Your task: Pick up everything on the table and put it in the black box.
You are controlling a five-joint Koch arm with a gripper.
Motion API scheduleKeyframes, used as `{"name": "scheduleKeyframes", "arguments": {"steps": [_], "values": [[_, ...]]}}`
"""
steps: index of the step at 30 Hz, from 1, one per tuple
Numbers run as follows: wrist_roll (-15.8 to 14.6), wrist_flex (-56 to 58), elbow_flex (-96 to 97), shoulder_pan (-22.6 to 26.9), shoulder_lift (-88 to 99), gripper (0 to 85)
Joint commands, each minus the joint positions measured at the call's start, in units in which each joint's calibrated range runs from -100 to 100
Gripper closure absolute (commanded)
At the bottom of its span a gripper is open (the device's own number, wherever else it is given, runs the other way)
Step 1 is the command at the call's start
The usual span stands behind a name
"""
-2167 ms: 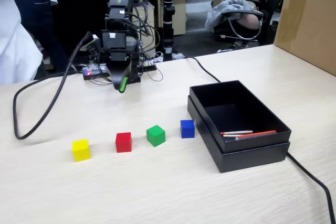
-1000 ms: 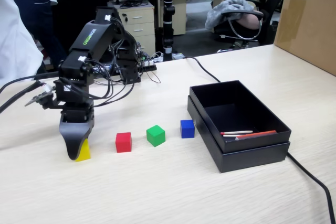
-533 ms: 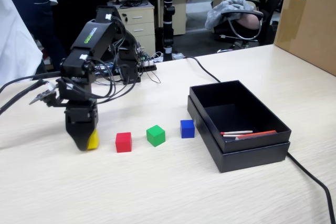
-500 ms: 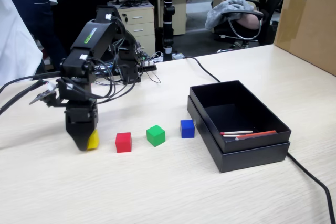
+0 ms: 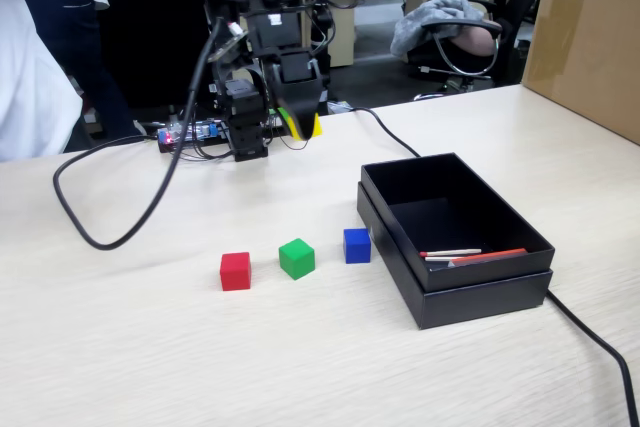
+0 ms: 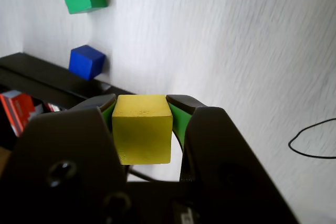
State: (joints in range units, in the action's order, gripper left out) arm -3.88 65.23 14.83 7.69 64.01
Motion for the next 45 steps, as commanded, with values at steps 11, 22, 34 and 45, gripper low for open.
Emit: {"name": "scheduleKeyframes", "arguments": {"steps": [11,22,34,45], "values": [[-7.03,-0.31,-27.80,9.13,-27.81,84.6],[-9.52,-0.31,-46.29,9.52,-63.84,84.6],[-9.52,1.25,-51.01,9.38,-80.94,65.7],[-10.50,1.25,-44.12,7.42,-57.42,45.9]]}}
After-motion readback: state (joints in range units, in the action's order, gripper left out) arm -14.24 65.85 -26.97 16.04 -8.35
